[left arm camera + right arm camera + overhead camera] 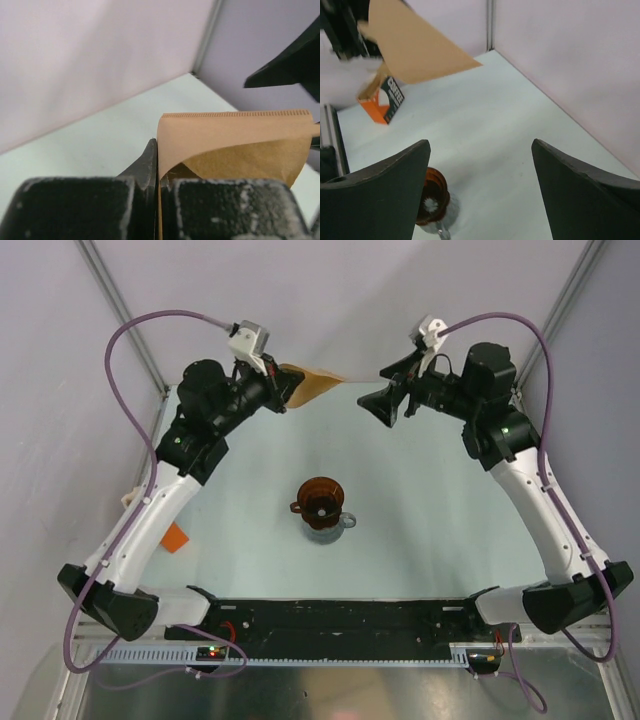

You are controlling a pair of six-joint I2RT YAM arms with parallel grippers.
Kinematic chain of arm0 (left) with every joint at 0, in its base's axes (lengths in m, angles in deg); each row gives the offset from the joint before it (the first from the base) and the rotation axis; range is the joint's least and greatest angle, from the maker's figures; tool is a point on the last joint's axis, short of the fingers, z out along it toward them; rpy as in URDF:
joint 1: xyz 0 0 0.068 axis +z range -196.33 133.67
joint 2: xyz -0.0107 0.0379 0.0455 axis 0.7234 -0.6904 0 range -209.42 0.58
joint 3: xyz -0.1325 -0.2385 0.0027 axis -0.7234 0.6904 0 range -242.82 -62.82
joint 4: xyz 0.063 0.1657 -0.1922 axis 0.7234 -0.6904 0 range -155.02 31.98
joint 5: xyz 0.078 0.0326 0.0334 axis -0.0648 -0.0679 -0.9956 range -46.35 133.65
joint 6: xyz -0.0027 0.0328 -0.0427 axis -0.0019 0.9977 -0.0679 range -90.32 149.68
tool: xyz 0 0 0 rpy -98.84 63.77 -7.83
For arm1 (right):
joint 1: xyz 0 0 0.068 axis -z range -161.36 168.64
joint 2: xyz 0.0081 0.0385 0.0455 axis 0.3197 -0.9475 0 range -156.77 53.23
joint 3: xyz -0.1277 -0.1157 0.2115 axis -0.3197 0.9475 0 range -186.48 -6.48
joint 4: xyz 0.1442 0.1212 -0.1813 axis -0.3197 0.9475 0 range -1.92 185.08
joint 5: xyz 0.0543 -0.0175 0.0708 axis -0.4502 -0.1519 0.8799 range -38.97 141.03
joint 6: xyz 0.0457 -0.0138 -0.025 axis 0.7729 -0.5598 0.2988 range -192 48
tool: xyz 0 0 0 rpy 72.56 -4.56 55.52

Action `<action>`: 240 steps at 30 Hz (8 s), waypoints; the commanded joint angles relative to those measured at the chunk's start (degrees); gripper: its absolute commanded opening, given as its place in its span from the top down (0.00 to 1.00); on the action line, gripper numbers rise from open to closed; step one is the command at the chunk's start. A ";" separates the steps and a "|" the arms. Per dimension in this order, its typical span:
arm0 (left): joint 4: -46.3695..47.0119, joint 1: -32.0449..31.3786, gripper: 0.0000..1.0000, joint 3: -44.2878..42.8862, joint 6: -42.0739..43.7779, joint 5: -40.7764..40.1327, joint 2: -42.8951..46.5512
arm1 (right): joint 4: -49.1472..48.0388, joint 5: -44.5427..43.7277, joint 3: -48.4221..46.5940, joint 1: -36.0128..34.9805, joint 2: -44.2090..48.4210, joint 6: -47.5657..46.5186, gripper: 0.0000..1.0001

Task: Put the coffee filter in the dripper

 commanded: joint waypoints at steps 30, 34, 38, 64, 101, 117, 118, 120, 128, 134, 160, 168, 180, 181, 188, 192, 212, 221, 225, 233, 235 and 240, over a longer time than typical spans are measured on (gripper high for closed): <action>-0.75 -10.13 1.00 -5.91 17.66 -24.72 -1.04 | -14.20 -26.63 -1.67 -14.74 -2.12 8.26 0.02; -0.71 -10.12 1.00 -5.49 17.44 -24.24 -1.15 | -14.93 -23.73 -0.40 -14.74 -1.08 7.70 0.01; -0.61 -10.11 1.00 -5.47 16.75 -23.34 -1.21 | -15.40 -24.47 0.22 -15.92 -0.71 4.43 0.01; 8.12 -13.37 1.00 1.51 22.43 -25.43 2.27 | -9.56 -33.10 -5.76 -15.36 -5.40 16.74 0.19; 8.45 -17.47 1.00 1.06 21.21 -30.66 -0.26 | -11.76 -40.80 -4.76 -19.74 -5.97 5.57 0.79; 5.33 -17.63 0.63 -0.63 18.18 -32.17 -0.79 | -11.59 -42.98 -4.89 -19.88 -5.90 4.65 1.00; 5.29 -17.67 0.63 -0.54 18.00 -32.79 -0.70 | -11.61 -43.52 -4.87 -19.95 -5.95 4.57 1.00; 5.26 -17.65 0.62 -0.51 17.59 -33.58 -0.45 | -11.56 -44.68 -4.87 -20.00 -6.10 4.34 1.00; 5.37 -17.74 0.83 0.33 16.68 -32.64 0.64 | -11.17 -47.00 -4.82 -19.78 -6.73 3.51 1.00; 5.44 -17.75 0.88 1.22 18.31 -26.47 1.61 | -10.70 -44.42 -4.69 -18.86 -7.07 4.57 1.00; -26.98 -0.72 0.13 7.56 35.10 27.61 16.32 | -11.42 35.80 14.83 -4.36 8.23 -16.63 1.00; -28.06 -8.05 0.30 8.30 42.91 24.30 17.21 | -7.50 36.62 14.79 -6.09 8.23 -19.64 1.00; -28.11 -15.96 0.43 3.76 47.12 15.77 12.46 | -7.28 36.69 14.62 -7.07 7.23 -20.20 1.00; -28.13 -16.35 0.43 3.63 47.46 15.53 12.35 | -6.95 36.43 14.60 -7.17 7.20 -20.33 1.00; -28.09 -19.05 0.49 3.41 49.95 12.96 12.58 | -5.97 34.75 14.21 -7.72 6.85 -20.06 1.00; -28.15 -19.90 0.53 3.40 51.04 11.97 12.31 | -5.02 34.33 13.99 -7.98 6.91 -20.82 1.00; -28.29 -20.74 0.87 4.12 54.17 12.46 12.25 | -5.22 33.35 13.53 -8.30 7.03 -20.97 0.96; -27.77 -20.54 1.00 4.12 53.16 11.25 12.53 | -8.64 32.03 13.56 -4.97 7.49 -12.39 0.62; -25.51 -20.23 1.00 4.90 51.64 10.04 13.12 | -6.92 32.14 13.60 -3.73 8.03 -10.75 0.59; -22.91 -19.75 0.75 5.35 50.07 10.33 12.76 | -9.22 31.82 13.59 -3.56 7.79 -8.76 0.95; -22.90 -19.75 0.49 5.74 49.88 11.01 12.93 | -10.32 31.92 13.54 -3.58 7.55 -8.40 0.99; -22.90 -19.81 0.37 6.19 49.47 12.06 13.46 | -8.14 33.09 13.61 -3.84 7.56 -12.95 1.00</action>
